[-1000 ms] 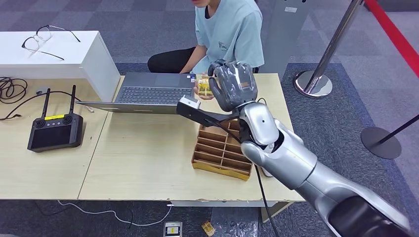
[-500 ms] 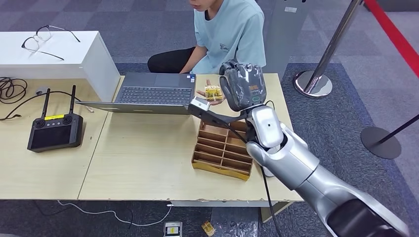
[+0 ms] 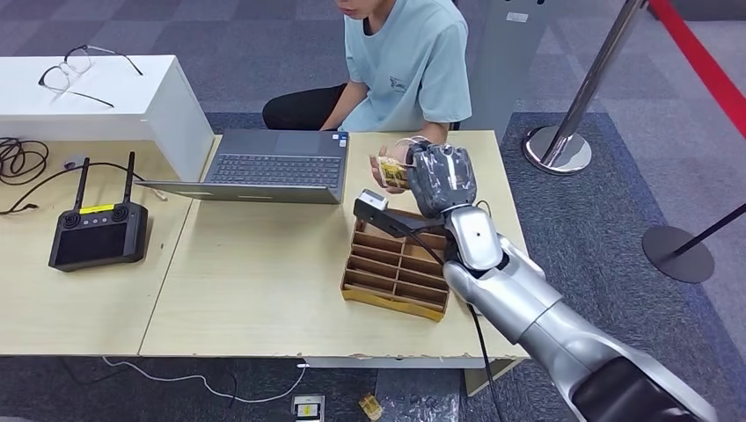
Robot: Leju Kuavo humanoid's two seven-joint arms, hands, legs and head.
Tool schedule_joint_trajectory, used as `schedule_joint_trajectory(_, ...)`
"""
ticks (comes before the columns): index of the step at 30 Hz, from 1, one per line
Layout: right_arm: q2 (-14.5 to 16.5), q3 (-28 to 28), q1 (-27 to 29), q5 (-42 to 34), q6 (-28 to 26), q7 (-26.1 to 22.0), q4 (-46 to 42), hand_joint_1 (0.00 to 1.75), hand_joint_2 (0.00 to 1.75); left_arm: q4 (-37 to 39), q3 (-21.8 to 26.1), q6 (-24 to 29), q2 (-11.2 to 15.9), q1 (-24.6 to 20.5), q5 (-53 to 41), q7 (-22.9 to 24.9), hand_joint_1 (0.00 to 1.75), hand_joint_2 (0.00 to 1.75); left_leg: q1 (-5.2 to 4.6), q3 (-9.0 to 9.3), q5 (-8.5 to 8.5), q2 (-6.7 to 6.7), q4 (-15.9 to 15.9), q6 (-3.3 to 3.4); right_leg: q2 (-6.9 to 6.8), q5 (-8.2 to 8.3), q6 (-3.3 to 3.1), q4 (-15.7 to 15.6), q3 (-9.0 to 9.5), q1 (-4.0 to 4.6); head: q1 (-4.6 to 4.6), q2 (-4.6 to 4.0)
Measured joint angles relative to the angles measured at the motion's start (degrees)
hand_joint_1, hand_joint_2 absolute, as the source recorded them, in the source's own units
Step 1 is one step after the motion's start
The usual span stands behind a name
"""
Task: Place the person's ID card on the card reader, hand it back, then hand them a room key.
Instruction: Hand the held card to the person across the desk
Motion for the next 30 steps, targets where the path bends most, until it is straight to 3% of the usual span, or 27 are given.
schedule_joint_trajectory(4,0.7,-0.1,0.0,-0.9,-1.1,-0.7,4.5,1.71,1.75,0.0,-0.4,0.0,-0.1,0.0,0.0,0.0,0.00,1.75,0.00,0.02,0.00,0.01,0.0,0.00,0.00,0.00,0.00,0.0,0.01,0.00,0.00,0.00)
schedule_joint_trajectory(5,0.8,-0.1,0.0,-1.1,-1.2,-0.8,5.5,1.47,1.75,0.0,-0.5,0.0,-0.1,-0.1,0.0,0.0,0.00,1.75,0.00,0.02,0.00,0.01,0.0,0.00,0.00,0.00,0.00,0.0,0.01,0.00,0.00,0.00)
schedule_joint_trajectory(8,1.2,-0.2,0.2,-1.6,-1.4,-1.0,7.7,0.21,1.75,0.0,-0.6,0.0,-0.2,-0.1,0.0,-0.1,0.00,1.75,0.00,0.02,0.00,0.01,0.0,0.00,0.00,0.01,0.01,0.0,0.02,0.00,0.00,0.00)
schedule_joint_trajectory(9,1.2,-0.3,0.2,-1.7,-1.5,-1.1,8.2,0.01,1.75,0.0,-0.6,0.0,-0.2,-0.1,0.0,-0.1,0.00,1.75,0.00,0.02,0.00,0.02,0.0,0.00,0.00,0.01,0.01,0.0,0.02,0.00,0.01,0.00)
schedule_joint_trajectory(21,2.3,-0.4,0.4,-1.7,-1.7,-1.8,10.3,0.00,1.75,0.0,-0.9,-0.3,-0.3,0.0,-0.2,-0.1,0.00,1.75,0.00,0.03,0.00,0.01,0.0,0.00,0.01,0.02,0.02,0.0,0.02,0.00,-0.01,0.00)
schedule_joint_trajectory(30,2.0,-0.6,0.4,-2.6,-1.6,-1.1,5.4,0.00,1.75,0.0,-0.9,-0.1,-0.4,-0.2,0.3,-0.4,0.00,1.75,0.01,0.03,0.01,0.01,0.0,0.00,0.01,0.02,0.02,0.0,0.00,0.00,0.00,0.00)
